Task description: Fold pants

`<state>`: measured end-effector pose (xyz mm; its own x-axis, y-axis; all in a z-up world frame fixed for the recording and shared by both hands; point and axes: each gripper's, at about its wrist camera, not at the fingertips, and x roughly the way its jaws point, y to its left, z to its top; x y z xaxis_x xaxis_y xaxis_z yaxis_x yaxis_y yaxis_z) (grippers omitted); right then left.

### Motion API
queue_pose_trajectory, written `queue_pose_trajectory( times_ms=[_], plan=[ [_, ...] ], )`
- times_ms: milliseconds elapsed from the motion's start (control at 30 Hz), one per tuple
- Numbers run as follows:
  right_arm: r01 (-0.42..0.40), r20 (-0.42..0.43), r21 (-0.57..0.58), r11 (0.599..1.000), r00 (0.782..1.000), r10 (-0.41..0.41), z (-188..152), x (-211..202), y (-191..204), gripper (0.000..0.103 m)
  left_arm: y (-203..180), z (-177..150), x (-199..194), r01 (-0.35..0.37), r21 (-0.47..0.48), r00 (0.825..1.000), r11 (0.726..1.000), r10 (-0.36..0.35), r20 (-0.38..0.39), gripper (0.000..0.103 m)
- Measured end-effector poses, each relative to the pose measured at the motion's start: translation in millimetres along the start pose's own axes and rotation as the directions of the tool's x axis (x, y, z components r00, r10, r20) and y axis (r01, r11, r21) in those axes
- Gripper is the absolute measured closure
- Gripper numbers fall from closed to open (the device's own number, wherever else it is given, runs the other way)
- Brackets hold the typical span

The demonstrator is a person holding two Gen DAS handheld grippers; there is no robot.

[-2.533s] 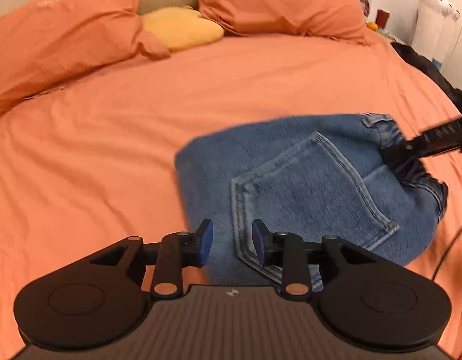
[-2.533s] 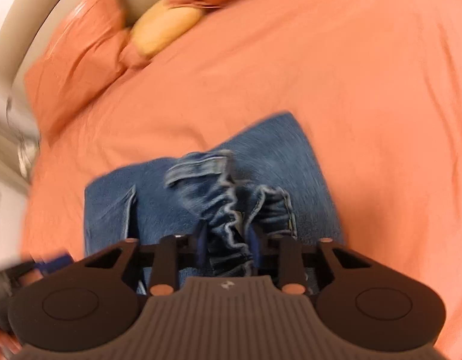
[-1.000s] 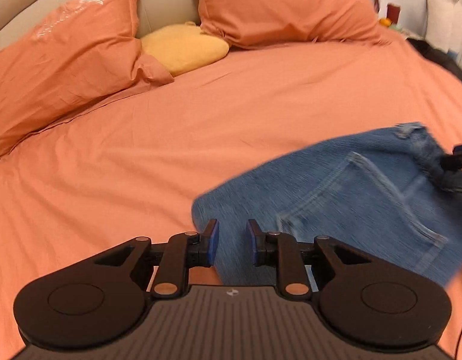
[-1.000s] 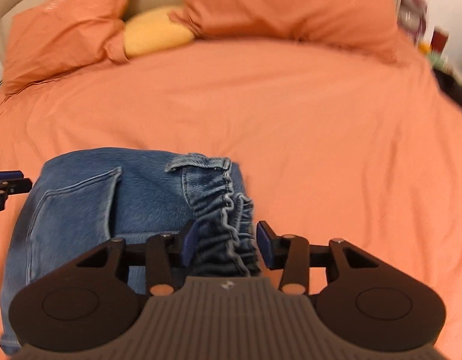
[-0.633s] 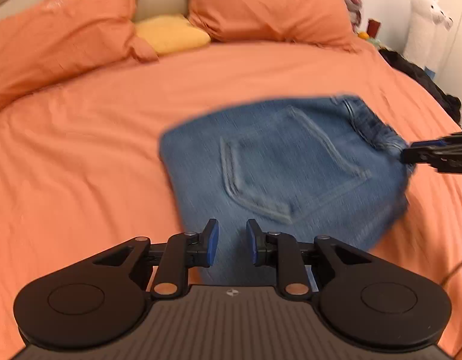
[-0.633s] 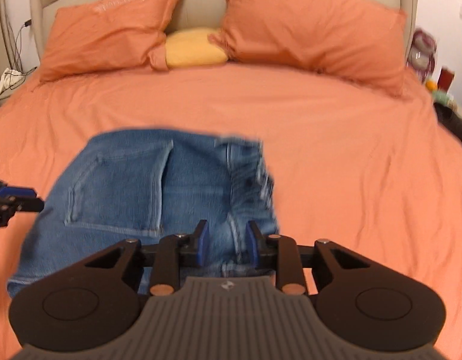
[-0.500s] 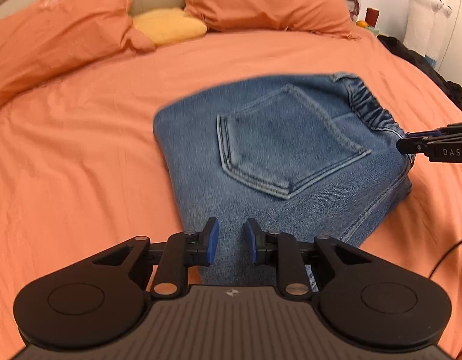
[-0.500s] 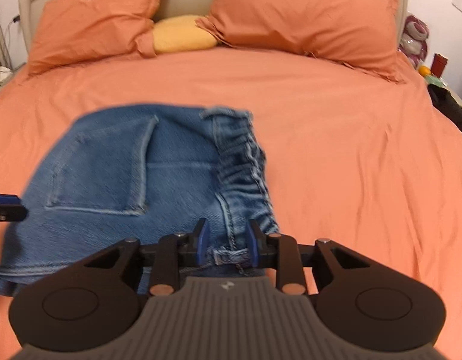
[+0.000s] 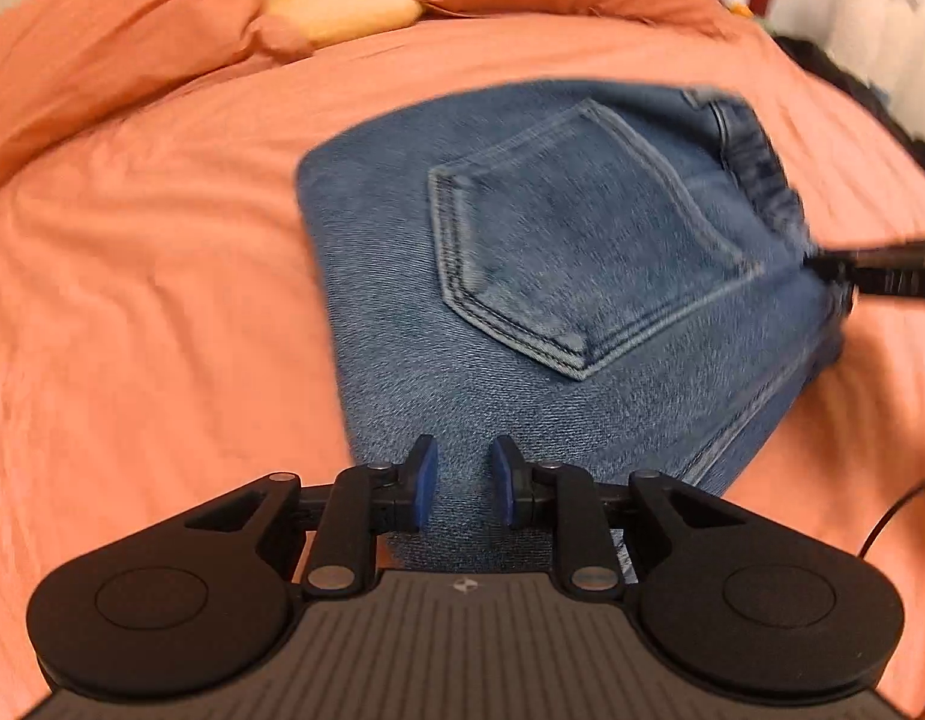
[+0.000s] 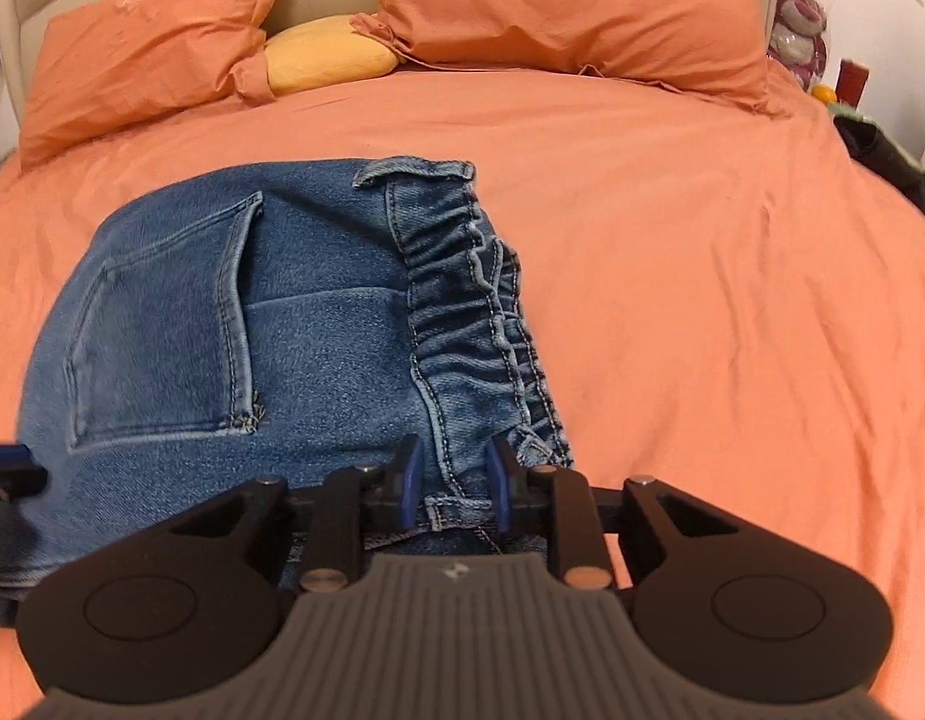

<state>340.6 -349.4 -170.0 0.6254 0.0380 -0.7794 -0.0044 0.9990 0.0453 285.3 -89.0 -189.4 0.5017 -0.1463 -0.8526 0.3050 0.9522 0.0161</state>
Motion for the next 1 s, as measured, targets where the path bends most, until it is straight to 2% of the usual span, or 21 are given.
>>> queue_pose_trajectory(
  times_ms=[67, 133, 167, 200, 267, 333, 433, 533, 600, 700, 767, 867, 933, 1000],
  plan=[
    [0.018, 0.002, -0.016, 1.0, 1.0, -0.018, 4, -6, 3, 0.084, 0, -1, -12, -0.014, -0.004, 1.0, 1.0, 0.014, -0.001, 0.076],
    [0.033, 0.021, -0.026, 0.999, 0.999, -0.033, 4, -18, 8, 0.079, -4, -4, -22, -0.042, 0.014, 0.999, 0.999, 0.042, 0.014, 0.074],
    [0.029, 0.033, -0.026, 0.999, 0.999, -0.028, 3, -25, 10, 0.072, -6, -5, -26, -0.055, 0.019, 0.998, 0.998, 0.055, 0.016, 0.073],
    [0.014, 0.047, -0.018, 1.0, 0.999, -0.013, 1, -33, 10, 0.057, -6, -8, -30, -0.059, 0.018, 0.998, 0.998, 0.059, 0.016, 0.07],
    [-0.019, 0.059, 0.02, 1.0, 0.998, 0.018, -5, -48, 10, 0.035, -4, -11, -37, -0.058, 0.007, 0.998, 0.998, 0.058, 0.024, 0.062],
    [-0.057, 0.093, 0.064, 0.996, 0.994, 0.051, -14, -65, 8, 0.034, -2, -13, -45, -0.056, -0.01, 0.997, 0.998, 0.056, 0.051, 0.048],
    [-0.105, 0.119, 0.166, 0.98, 0.989, 0.086, -32, -86, 1, 0.023, 1, -13, -56, -0.053, -0.045, 0.995, 0.998, 0.057, 0.084, 0.038],
    [-0.189, 0.136, 0.323, 0.927, 0.979, 0.153, -54, -96, -11, 0.019, 2, -14, -64, -0.028, -0.074, 0.994, 0.997, 0.036, 0.107, 0.021],
    [-0.224, 0.145, 0.427, 0.876, 0.973, 0.178, -68, -97, -21, 0.018, 6, -16, -68, -0.016, -0.108, 0.991, 0.994, 0.03, 0.132, 0.016],
    [-0.244, 0.162, 0.547, 0.801, 0.969, 0.185, -87, -92, -37, 0.017, 21, -20, -66, 0.034, -0.192, 0.989, 0.981, -0.005, 0.149, 0.015],
    [-0.262, 0.164, 0.613, 0.745, 0.965, 0.204, -96, -83, -50, 0.016, 35, -21, -59, 0.09, -0.262, 0.986, 0.961, -0.05, 0.156, 0.015],
    [-0.317, 0.185, 0.679, 0.662, 0.947, 0.264, -100, -67, -66, 0.012, 55, -21, -46, 0.142, -0.343, 0.983, 0.929, -0.092, 0.157, 0.015],
    [-0.326, 0.189, 0.7, 0.636, 0.942, 0.276, -95, -57, -71, 0.011, 69, -18, -36, 0.167, -0.396, 0.98, 0.903, -0.109, 0.164, 0.015],
    [-0.333, 0.201, 0.692, 0.64, 0.941, 0.272, -89, -49, -74, 0.011, 81, -13, -25, 0.182, -0.44, 0.979, 0.879, -0.123, 0.16, 0.015]
  ],
)
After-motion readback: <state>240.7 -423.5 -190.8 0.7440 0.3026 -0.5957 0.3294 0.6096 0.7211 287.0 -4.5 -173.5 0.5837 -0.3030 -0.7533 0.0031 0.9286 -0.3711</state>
